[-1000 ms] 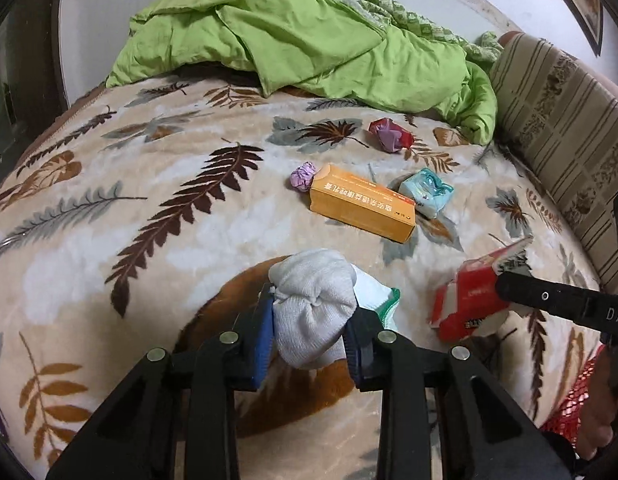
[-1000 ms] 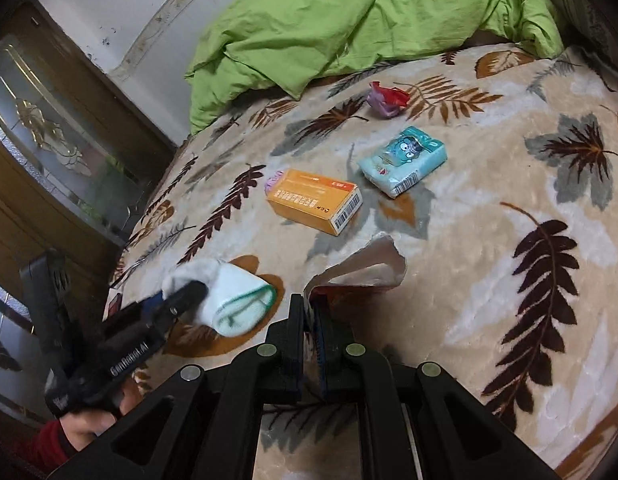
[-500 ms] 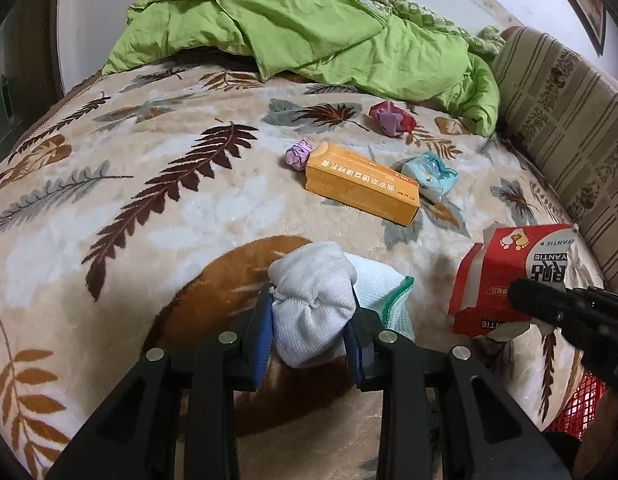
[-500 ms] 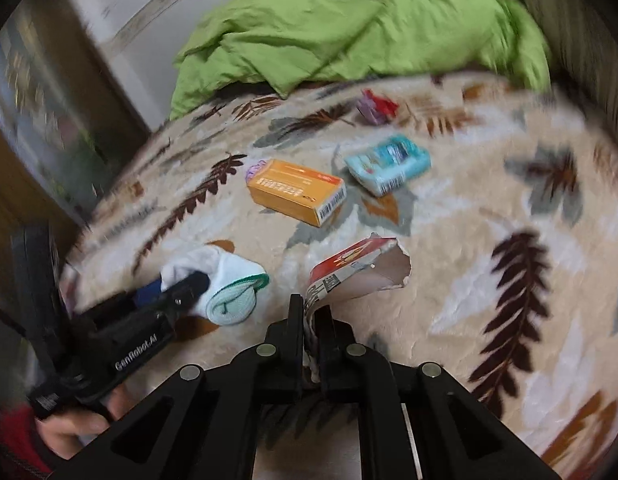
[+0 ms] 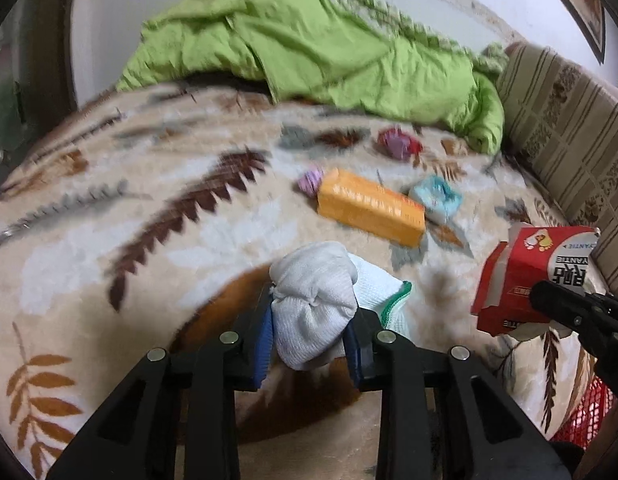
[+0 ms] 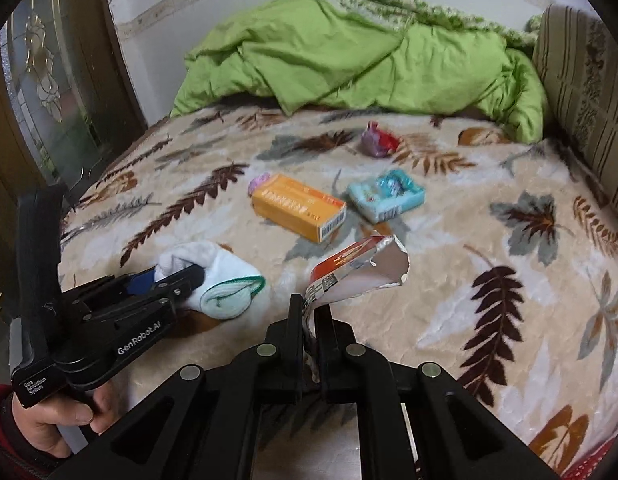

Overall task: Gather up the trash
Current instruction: 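Lift the white sock with the left tool while the right tool lifts the carton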

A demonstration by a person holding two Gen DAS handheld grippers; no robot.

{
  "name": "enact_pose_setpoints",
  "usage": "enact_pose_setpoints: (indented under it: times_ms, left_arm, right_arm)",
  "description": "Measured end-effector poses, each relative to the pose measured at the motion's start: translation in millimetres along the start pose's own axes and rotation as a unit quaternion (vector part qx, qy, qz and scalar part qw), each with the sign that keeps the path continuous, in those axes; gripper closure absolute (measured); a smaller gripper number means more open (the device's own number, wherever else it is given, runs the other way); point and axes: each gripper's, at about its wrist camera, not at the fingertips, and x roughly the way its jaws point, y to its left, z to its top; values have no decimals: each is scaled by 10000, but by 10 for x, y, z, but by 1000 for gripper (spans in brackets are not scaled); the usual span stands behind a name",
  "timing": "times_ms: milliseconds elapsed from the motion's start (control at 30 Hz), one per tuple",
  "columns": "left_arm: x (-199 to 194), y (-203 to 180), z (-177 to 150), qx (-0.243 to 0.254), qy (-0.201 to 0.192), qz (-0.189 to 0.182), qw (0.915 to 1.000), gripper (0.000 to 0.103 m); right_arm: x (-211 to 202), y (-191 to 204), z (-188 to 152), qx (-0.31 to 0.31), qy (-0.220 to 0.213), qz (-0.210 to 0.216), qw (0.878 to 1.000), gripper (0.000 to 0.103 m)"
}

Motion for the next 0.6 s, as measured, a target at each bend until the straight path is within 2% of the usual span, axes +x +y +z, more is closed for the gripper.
enact_pose_setpoints:
  times_ms: [67,167,233,600]
  left_arm:
    - [-119,-18,9,56,-273,161,9995,74]
    - [-254,-73,-4,164,-478,312,9982,74]
    - [-334,-115,-17,234,-544,395,9975,74]
    - [-716,-196,-218,484,-670,560,9950,73]
  right_arm:
    - [-106,5,-4,-23,-276,92,9996,97]
    - [-256,62,-17,-159,-652,33,9977,97]
    - [-300,110,-19,-249,-756,-38,9968,97]
    - [-379,252,-170,-162,-716,282,9969,97]
